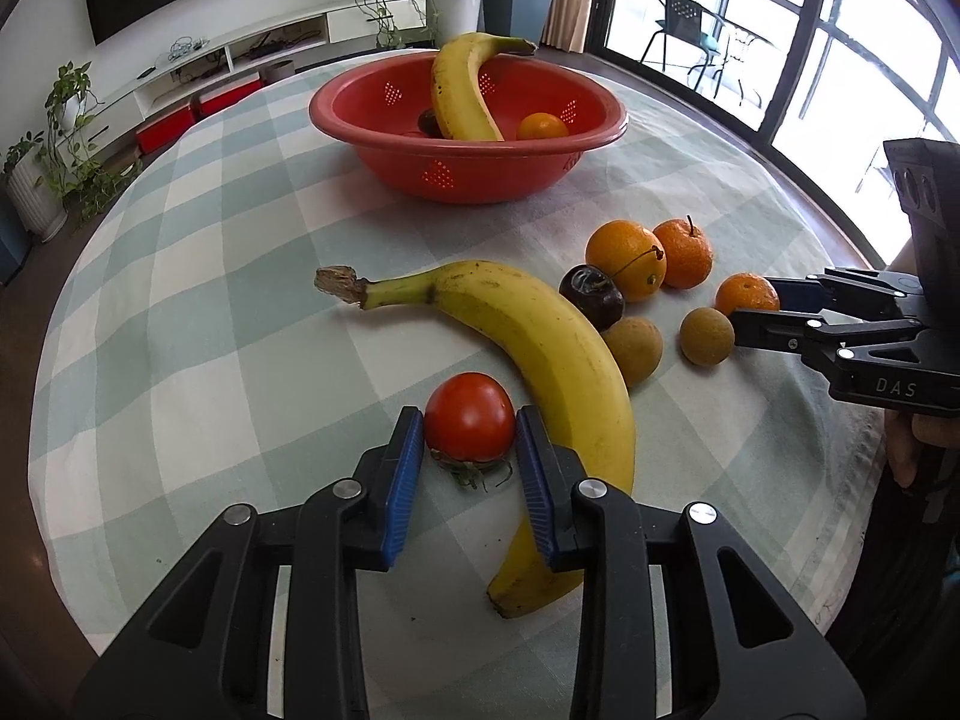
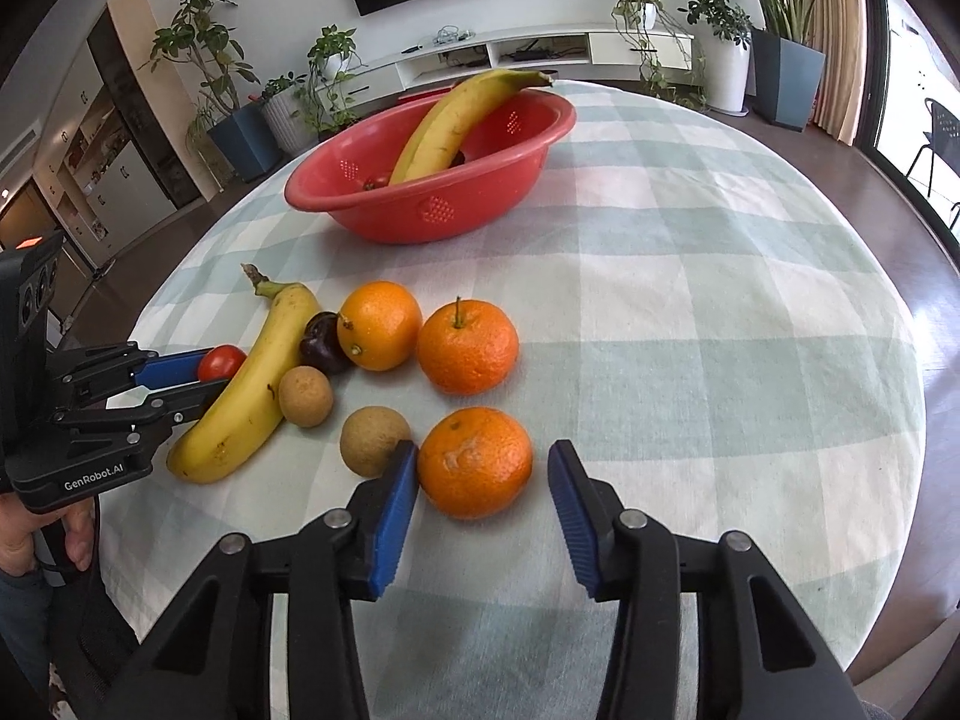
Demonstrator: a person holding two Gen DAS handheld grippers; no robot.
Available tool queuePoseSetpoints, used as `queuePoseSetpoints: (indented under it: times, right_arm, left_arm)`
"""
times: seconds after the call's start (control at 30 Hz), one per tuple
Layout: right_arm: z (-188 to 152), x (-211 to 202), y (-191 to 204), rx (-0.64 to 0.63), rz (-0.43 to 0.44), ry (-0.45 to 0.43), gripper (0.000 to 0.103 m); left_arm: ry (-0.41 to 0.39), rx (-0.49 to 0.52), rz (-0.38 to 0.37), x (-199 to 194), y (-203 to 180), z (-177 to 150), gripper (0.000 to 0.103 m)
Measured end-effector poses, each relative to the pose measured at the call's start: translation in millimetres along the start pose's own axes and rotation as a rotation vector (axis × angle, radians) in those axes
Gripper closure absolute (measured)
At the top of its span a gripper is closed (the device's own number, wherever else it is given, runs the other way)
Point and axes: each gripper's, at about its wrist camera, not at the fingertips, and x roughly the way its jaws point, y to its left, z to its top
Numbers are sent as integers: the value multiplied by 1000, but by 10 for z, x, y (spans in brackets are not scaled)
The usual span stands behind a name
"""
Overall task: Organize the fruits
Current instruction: 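Close the left tool on the red tomato while the right tool grasps an orange, then carry the tomato with the left tool and the orange with the right tool over the bowl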
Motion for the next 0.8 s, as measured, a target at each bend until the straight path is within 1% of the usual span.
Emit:
queuePoseSetpoints:
  times: [0.27, 0.47, 0.67, 0.8]
  right_arm:
    - [-5, 20, 57, -44, -19, -11, 62]
    - [-18, 9, 55, -44, -9, -17, 63]
    - [-13, -66, -32, 21, 54, -33, 64]
    - [1, -118, -131, 92, 122, -41, 64]
  left_arm:
    - [-1, -12, -5, 5, 13, -2, 74]
    - [-3, -26, -14, -8, 18, -21, 74]
    - [-5, -43, -19, -27, 26, -48, 74]
    - [-13, -67, -30, -59, 54, -86, 74]
